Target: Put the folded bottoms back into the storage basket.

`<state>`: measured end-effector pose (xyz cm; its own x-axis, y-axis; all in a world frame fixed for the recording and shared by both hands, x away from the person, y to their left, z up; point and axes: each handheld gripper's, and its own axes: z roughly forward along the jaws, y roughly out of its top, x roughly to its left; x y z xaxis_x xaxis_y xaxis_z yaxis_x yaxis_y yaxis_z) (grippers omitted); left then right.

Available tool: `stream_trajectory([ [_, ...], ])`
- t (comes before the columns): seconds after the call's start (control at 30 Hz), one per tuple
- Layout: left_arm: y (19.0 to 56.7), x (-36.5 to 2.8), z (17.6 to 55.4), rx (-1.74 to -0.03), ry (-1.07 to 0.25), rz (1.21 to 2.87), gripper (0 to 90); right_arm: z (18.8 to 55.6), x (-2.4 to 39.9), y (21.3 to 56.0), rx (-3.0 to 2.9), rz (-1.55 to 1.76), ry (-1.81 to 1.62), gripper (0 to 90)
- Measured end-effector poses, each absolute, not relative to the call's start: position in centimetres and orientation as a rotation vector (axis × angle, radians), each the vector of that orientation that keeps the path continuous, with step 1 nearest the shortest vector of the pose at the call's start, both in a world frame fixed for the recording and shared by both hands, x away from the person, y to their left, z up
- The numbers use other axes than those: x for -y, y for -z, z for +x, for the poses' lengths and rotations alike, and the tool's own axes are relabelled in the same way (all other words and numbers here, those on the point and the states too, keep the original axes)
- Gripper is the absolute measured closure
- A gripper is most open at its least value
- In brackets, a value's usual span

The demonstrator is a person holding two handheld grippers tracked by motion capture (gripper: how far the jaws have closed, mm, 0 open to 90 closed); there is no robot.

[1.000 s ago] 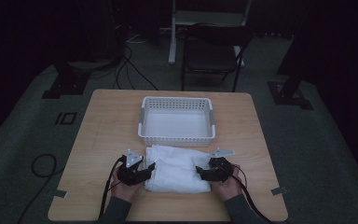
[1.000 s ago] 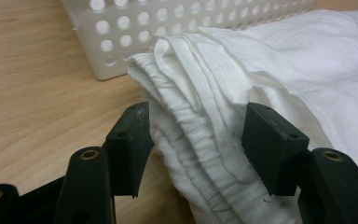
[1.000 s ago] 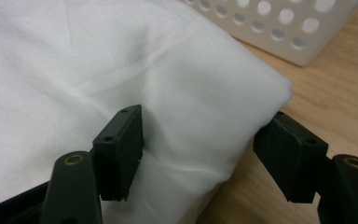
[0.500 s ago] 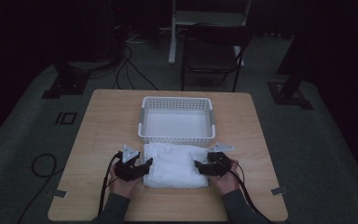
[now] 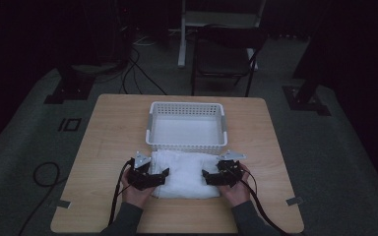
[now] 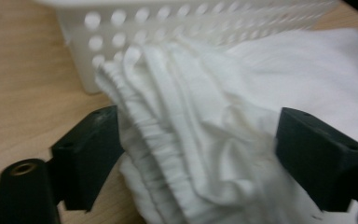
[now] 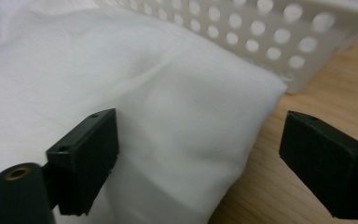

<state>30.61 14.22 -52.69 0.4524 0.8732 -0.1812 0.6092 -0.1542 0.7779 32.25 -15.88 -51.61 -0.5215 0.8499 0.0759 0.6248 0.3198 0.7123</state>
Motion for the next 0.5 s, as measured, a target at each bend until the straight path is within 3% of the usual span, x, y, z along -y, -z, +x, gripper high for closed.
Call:
stream_trajectory([
  [0.3,54.3,-14.4,31.4,-1.253,-0.377,1.88,9.8,33.3,16.0,53.0,-2.317,1.403,-1.016,9.7],
  [0.5,55.1,-15.1,31.9,-1.274,-0.253,1.847,9.7,33.9,16.5,53.7,-2.351,1.469,-1.064,9.4],
])
